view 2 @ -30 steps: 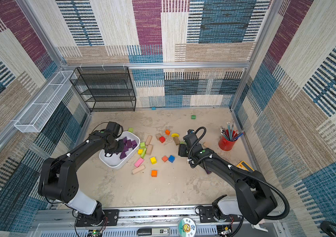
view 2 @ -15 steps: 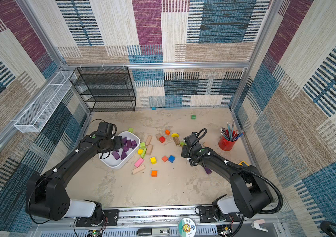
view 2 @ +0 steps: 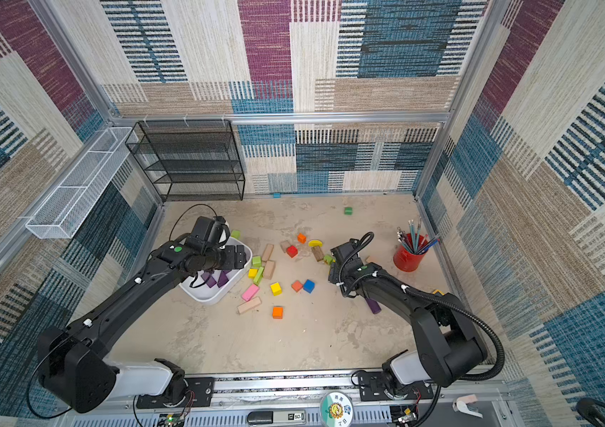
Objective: Pick purple bricks into the storage bin
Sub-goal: Pick up the building block from the center of the board.
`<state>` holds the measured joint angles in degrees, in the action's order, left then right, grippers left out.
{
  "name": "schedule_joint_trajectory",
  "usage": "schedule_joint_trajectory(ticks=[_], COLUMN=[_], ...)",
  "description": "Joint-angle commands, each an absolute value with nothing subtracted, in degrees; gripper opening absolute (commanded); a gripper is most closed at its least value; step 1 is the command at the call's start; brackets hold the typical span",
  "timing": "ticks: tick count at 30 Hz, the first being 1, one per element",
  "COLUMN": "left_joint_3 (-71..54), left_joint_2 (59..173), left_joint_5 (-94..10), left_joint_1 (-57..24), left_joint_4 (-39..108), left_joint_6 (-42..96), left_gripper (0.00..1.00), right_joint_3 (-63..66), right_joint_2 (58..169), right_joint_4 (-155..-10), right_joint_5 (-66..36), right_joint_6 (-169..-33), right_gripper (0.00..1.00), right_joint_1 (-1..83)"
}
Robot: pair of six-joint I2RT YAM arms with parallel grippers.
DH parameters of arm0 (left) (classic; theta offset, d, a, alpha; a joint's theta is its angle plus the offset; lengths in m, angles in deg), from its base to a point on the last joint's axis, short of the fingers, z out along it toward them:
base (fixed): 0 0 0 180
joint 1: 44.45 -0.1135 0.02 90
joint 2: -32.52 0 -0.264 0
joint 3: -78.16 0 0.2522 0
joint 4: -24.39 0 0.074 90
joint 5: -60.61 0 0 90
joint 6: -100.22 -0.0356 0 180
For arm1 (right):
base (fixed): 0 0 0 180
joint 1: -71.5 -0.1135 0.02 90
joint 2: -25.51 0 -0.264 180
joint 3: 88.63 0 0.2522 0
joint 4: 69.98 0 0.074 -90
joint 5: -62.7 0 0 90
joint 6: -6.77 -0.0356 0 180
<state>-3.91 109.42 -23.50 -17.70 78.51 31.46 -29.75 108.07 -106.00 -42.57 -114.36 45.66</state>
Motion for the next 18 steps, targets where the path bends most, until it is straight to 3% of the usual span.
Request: schedule_joint_trajectory(ticks=[1, 18], left_joint_3=[-5.39, -7.22], left_joint_2=[108.16, 106.52], left_joint_5=[-22.58, -23.57], left_joint_1=[-16.42, -16.23], left_joint_4=[82.17, 89.31], left_joint_6=[27.69, 22.75], left_gripper=[0.95, 0.95], right_joint_3=[-29.35, -29.72], right_joint_2=[108.78, 113.7], right_joint_4=[-106.33, -106.05], right_joint_5=[-43.92, -44.04], right_joint_6=[-115.65, -116.25], right_gripper=[0.82, 0.78], right_joint_1=[45.62, 45.66])
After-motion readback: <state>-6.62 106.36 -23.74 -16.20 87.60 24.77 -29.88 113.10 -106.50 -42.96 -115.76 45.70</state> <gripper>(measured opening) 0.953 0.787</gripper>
